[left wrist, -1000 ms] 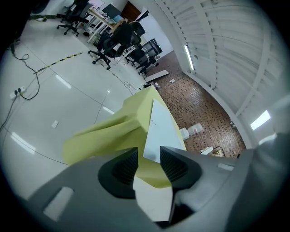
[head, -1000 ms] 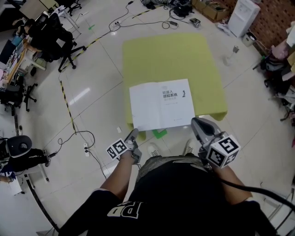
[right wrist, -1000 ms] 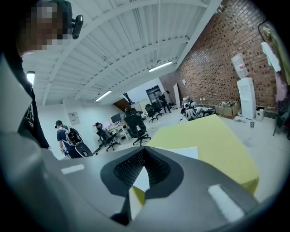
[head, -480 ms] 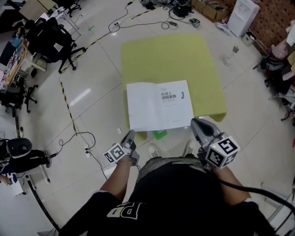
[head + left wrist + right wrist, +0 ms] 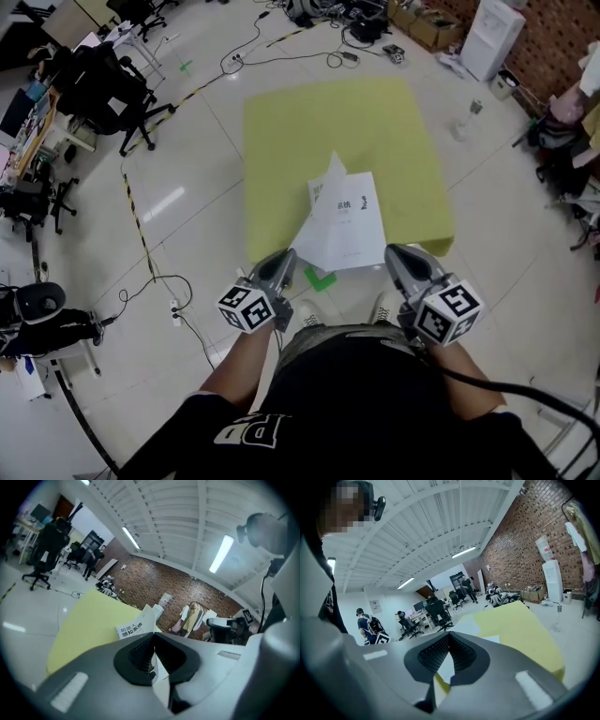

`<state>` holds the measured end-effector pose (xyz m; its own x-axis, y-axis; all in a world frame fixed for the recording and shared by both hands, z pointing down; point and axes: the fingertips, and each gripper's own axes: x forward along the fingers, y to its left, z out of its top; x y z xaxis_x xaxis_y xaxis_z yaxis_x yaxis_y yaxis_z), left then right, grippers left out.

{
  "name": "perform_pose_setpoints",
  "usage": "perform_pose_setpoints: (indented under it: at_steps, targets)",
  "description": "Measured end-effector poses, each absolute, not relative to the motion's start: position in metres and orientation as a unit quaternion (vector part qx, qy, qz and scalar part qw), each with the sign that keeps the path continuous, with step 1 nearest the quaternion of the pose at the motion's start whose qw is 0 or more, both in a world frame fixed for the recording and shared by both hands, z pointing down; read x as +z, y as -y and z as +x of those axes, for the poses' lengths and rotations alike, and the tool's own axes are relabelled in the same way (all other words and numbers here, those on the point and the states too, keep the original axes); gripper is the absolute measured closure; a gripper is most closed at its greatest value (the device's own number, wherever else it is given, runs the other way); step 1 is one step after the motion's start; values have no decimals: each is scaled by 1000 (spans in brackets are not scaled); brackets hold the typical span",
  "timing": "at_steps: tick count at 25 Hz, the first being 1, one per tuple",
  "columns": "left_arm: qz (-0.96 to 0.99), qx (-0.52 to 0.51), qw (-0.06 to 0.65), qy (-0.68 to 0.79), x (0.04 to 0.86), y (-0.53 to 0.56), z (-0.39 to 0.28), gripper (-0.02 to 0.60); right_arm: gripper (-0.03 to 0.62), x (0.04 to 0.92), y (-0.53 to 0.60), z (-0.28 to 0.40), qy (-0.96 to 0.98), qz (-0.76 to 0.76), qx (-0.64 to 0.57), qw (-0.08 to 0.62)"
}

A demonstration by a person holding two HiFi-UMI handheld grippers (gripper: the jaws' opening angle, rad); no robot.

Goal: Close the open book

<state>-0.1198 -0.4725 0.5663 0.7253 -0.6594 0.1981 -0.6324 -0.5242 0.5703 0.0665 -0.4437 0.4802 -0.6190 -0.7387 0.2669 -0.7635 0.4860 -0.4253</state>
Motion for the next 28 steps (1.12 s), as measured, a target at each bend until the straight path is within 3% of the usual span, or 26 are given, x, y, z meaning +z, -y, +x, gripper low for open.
perform_pose_setpoints:
  at_steps: [9, 16, 21, 28]
  targets:
    - [932, 99, 188, 293, 551, 457, -29, 566, 588, 477, 442, 92, 855, 453, 252, 17]
    - [960, 112, 189, 176, 542, 428, 15, 503, 588, 472, 445, 99, 851, 463, 249, 16]
    - [959, 96, 184, 191, 525, 435, 7, 509, 588, 471, 445, 90, 855, 457, 245, 22]
    - [953, 84, 171, 236, 490, 449, -31, 574, 588, 465, 445, 53, 864, 447, 229, 31]
